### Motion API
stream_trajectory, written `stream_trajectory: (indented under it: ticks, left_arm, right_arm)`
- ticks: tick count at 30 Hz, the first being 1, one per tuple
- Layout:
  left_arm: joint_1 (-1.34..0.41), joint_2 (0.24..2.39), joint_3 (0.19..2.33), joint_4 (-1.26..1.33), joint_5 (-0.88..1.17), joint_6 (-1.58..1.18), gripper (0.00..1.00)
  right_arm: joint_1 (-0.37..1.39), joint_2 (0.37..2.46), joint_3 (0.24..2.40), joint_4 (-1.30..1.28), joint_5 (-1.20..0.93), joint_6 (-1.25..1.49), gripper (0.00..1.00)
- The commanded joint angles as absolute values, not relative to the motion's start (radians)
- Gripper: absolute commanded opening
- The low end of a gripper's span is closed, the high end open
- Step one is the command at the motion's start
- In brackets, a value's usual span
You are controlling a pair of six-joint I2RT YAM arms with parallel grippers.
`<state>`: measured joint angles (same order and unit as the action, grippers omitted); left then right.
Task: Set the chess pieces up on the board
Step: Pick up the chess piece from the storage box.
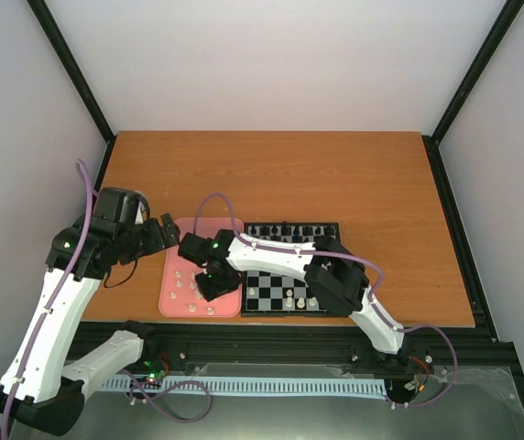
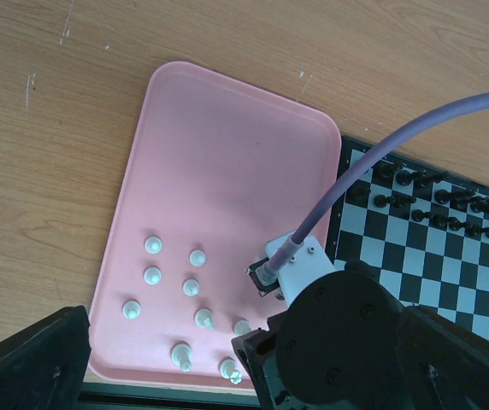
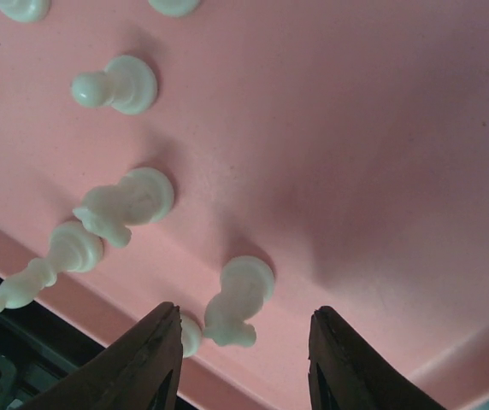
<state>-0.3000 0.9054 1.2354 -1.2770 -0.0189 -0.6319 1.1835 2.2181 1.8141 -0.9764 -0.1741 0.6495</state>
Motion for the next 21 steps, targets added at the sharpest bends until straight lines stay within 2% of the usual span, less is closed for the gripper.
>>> stream_trajectory:
  ticks: [1, 7, 17, 21]
  left_arm:
    - [-0.299, 0.898, 1.265, -1.284, -0.027, -0.63, 1.0]
    - [-0.299, 0.902, 1.262, -1.282, -0.026, -0.619, 1.0]
    - [-0.299, 0.898, 1.246, -1.28, -0.022, -0.606, 1.0]
    - [-0.299, 0.897, 1.243, -1.28, -0.017, -0.605, 1.0]
  right_arm:
    - [1.186, 2.244, 1.866, -0.991, -0.177, 0.637, 0.39]
    - [1.186, 2.267, 1.899, -1.005, -0.179, 0.636, 0.3]
    - [1.186, 2.278, 1.906, -1.025, -0.182, 0.639, 0.25]
    - [1.186, 2.278, 1.907, -1.025, -0.181, 0.641, 0.19]
